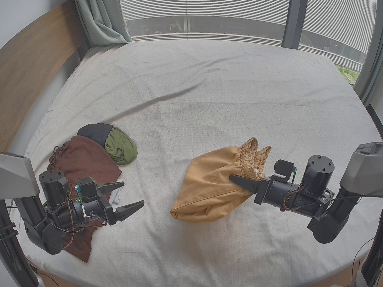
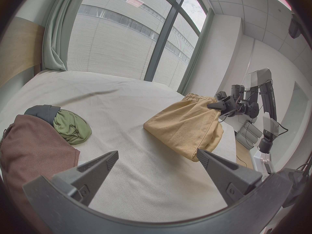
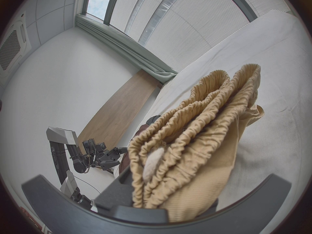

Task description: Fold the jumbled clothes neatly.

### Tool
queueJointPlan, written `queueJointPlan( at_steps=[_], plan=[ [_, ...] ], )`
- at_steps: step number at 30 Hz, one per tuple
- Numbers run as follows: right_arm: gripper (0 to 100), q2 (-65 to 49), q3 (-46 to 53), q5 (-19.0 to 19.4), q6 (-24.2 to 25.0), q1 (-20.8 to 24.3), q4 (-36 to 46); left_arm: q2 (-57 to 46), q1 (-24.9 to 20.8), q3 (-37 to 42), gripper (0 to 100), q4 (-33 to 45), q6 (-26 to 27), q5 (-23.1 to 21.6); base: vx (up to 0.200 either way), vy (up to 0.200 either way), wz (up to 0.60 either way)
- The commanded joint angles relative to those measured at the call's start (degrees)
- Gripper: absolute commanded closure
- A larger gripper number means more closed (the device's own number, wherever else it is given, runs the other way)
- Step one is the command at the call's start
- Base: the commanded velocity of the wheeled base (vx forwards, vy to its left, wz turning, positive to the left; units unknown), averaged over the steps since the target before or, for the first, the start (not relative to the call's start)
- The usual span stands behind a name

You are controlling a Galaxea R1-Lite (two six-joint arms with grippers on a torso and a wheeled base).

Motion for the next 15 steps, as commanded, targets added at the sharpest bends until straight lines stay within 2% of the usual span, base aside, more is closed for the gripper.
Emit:
queueJointPlan(
  at_steps=[1,15],
  plan=[
    [100,-0.86,-0.12,0.0,-0.01,0.01,-0.1,-0.22,-0.02,-0.12,0,-0.02,-0.03,0.0,0.0,0.0,0.0],
    [100,-1.91,-2.23,-0.08,1.22,-0.25,-0.01,-1.01,0.24,-0.12,0,-0.02,-0.03,-1.15,0.0,0.0,0.0]
  ],
)
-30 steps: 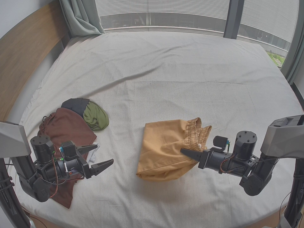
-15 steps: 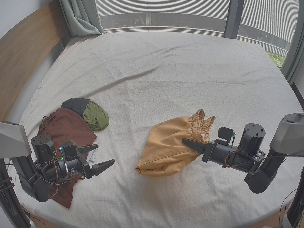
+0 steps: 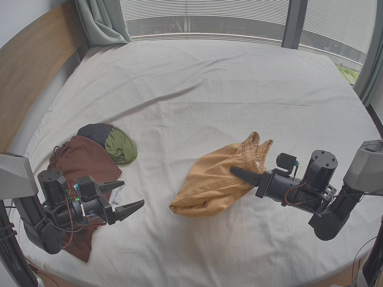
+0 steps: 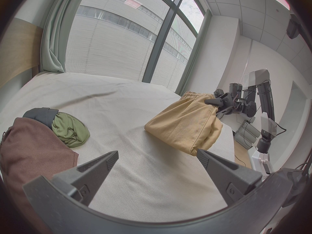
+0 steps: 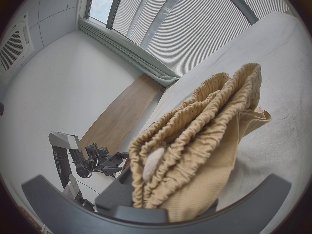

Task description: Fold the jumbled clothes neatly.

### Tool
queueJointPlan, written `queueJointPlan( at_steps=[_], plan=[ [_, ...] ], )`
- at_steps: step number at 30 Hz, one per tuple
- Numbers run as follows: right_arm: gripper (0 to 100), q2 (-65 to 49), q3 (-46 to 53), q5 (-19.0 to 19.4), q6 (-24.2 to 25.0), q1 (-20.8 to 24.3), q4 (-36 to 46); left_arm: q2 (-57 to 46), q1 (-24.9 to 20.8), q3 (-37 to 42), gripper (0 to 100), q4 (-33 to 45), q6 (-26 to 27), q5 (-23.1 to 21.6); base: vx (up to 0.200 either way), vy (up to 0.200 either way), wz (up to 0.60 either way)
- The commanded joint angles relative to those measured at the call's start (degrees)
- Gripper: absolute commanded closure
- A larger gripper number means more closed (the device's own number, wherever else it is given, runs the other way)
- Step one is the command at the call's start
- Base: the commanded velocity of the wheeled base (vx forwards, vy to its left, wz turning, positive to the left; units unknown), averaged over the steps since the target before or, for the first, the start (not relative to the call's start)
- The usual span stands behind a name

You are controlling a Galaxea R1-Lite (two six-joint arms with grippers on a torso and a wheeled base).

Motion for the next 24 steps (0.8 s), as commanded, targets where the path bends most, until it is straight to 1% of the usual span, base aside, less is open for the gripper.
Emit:
queueJointPlan(
  at_steps=[1,6,8,13,15,20,24],
  plan=[
    [100,-0.41,-0.89,-0.01,0.14,-0.3,0.04,-0.24,0.21,-0.12,0,-0.02,-0.03,-0.03,0.0,0.0,0.0],
    [100,-1.03,-2.74,-0.1,0.22,-0.38,0.04,-0.07,0.21,-0.21,0,-0.02,-0.03,-0.03,0.0,0.0,0.0],
    [100,-1.11,-5.11,-0.27,0.22,-0.47,0.12,-0.07,0.21,-0.21,0,-0.02,-0.03,-0.03,0.0,0.0,0.0],
    [100,-1.03,-8.28,-0.1,2.33,-0.65,0.21,-0.07,0.21,-0.12,0,-0.02,-0.03,-0.03,0.0,0.0,0.0],
    [100,-0.41,-10.39,-0.01,2.42,-0.74,0.21,-0.15,0.21,-0.12,0,-0.02,-0.03,-0.03,0.0,0.0,0.0],
    [100,1.87,-14.17,1.4,2.6,-0.82,0.21,-0.24,0.21,0.06,0,-0.02,-0.03,-0.03,0.0,0.0,0.0],
    [100,4.25,-17.94,1.84,3.91,-0.82,0.21,-0.15,0.29,0.06,0,-0.02,-0.03,-0.03,0.0,0.0,0.0]
  ],
)
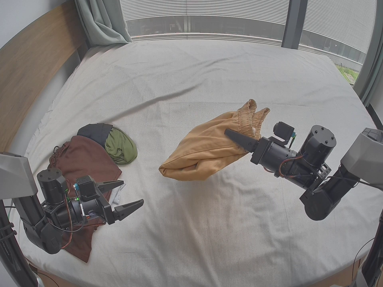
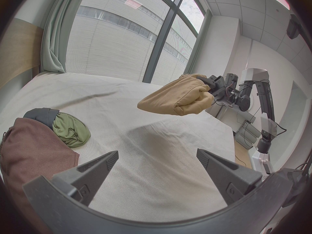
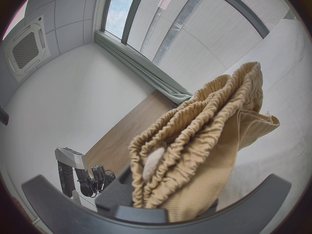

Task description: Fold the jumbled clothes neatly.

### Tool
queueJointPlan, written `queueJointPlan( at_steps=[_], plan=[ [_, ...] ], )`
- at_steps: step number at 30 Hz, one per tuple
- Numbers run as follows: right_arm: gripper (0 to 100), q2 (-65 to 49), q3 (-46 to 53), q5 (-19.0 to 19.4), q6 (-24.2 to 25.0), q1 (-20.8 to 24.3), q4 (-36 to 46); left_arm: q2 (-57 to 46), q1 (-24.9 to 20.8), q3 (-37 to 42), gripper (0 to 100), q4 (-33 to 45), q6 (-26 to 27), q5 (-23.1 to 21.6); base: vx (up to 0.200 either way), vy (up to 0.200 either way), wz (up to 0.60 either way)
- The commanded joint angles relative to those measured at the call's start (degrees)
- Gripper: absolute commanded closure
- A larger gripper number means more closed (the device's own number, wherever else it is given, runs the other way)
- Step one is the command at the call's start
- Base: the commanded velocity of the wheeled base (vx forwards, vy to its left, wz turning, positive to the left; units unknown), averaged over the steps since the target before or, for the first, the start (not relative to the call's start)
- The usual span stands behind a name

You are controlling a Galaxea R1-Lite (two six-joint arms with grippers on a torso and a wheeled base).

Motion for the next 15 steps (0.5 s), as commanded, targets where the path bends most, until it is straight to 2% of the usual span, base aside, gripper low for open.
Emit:
queueJointPlan(
  at_steps=[1,7,15],
  plan=[
    [100,3.84,-4.78,0.3,1.34,0.02,-0.03,0.02,0.08,-0.03,0,-0.03,-0.01,0.0,0.0,0.0,0.0],
    [100,7.27,-11.37,0.39,3.1,-0.51,0.85,0.1,0.25,0.14,0,-0.03,-0.01,0.0,0.0,0.0,0.0],
    [100,13.51,-24.47,1.97,4.51,-3.41,7.7,0.1,0.16,0.23,0,-0.03,-0.01,0.0,0.0,0.0,0.0]
  ],
)
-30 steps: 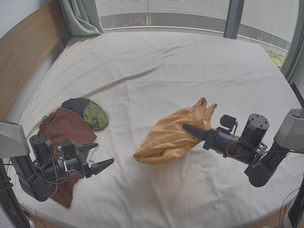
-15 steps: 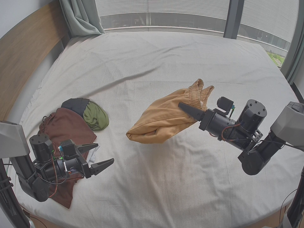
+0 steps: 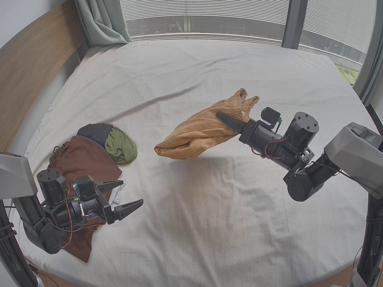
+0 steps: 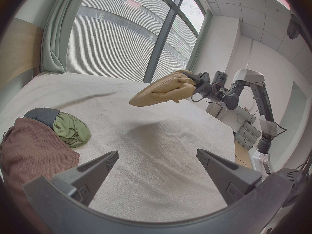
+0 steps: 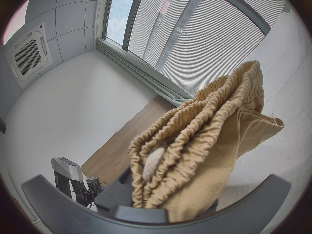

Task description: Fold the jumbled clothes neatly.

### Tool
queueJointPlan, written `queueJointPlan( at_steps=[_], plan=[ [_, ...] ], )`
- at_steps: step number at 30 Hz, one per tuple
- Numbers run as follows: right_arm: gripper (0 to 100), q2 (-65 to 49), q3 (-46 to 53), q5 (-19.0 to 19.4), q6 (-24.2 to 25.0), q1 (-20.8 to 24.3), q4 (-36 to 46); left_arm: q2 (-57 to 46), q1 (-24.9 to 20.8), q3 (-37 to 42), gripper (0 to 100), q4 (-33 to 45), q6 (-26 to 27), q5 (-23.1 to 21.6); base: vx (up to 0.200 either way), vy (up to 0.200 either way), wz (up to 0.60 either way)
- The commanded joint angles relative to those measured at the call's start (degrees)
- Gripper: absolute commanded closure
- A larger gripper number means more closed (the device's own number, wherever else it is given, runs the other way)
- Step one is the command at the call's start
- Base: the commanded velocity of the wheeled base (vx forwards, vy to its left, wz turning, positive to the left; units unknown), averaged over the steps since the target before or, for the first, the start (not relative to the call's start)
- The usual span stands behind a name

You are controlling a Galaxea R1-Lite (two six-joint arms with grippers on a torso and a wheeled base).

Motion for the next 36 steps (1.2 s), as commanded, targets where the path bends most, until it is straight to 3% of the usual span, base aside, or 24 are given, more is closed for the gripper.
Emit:
queueJointPlan(
  at_steps=[1,13,36],
  plan=[
    [100,6.52,-8.69,0.69,0.42,-2.18,3.44,0.02,-0.01,0.11,0,-0.02,0.02,0.0,0.0,0.0,0.0],
    [100,16.02,-15.72,1.66,1.13,-3.93,5.2,0.37,-0.18,0.11,0,-0.02,0.02,0.0,0.0,0.0,0.0],
    [100,15.14,-16.51,1.84,1.13,-4.99,5.37,0.54,-0.45,0.02,0,-0.02,-0.07,-0.09,0.0,0.0,0.0]
  ],
)
